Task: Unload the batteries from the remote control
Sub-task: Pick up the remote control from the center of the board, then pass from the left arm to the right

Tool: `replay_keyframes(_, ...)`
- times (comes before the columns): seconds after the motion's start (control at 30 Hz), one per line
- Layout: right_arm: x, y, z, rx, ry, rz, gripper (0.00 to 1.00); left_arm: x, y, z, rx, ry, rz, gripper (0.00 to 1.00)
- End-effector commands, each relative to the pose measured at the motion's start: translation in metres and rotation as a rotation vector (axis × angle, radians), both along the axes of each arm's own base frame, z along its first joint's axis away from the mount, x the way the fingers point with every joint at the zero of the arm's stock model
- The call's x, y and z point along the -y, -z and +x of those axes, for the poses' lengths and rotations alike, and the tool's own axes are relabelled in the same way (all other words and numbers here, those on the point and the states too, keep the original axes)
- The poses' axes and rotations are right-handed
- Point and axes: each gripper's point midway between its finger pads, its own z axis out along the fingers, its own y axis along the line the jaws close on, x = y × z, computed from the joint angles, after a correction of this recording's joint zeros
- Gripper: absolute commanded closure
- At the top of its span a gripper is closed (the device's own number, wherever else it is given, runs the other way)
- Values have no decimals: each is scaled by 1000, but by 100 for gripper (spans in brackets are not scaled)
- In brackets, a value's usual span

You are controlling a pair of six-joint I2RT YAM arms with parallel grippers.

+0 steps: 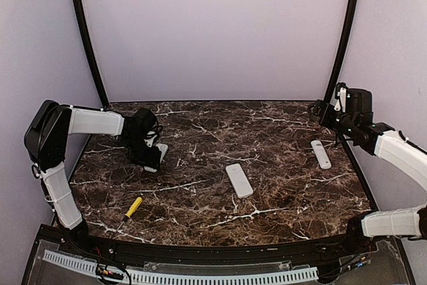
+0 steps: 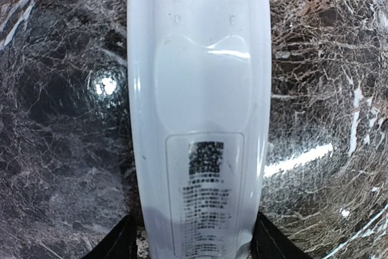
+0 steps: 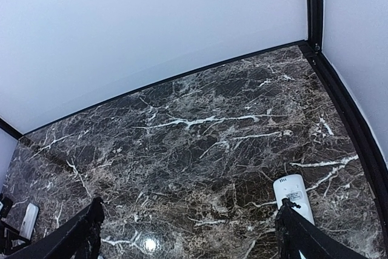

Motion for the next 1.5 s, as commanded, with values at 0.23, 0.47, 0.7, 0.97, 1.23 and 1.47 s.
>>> replay_keyframes(0.23, 6, 2, 1, 4, 47, 1, 3, -3, 7, -5, -27, 47, 72, 49)
replay_keyframes(0.47, -2, 2, 2, -10, 8, 18, 3, -2, -2, -2, 0, 52, 65, 59)
replay_keyframes(0.7, -41, -16, 2, 1, -202, 88, 4, 16, -49, 5, 161, 112, -69, 66)
replay_keyframes(0.97, -144, -28, -14, -122, -582, 219, 10, 50, -100, -6, 318, 270, -239, 69)
replay_keyframes(1.23, -275, -7, -53, -265, -936, 260, 13, 107, -131, -57, 418, 560, -333, 69)
replay_keyframes(1.47, -350, 4, -87, -348, -1122, 409, 15, 122, -133, -76, 436, 653, -293, 70)
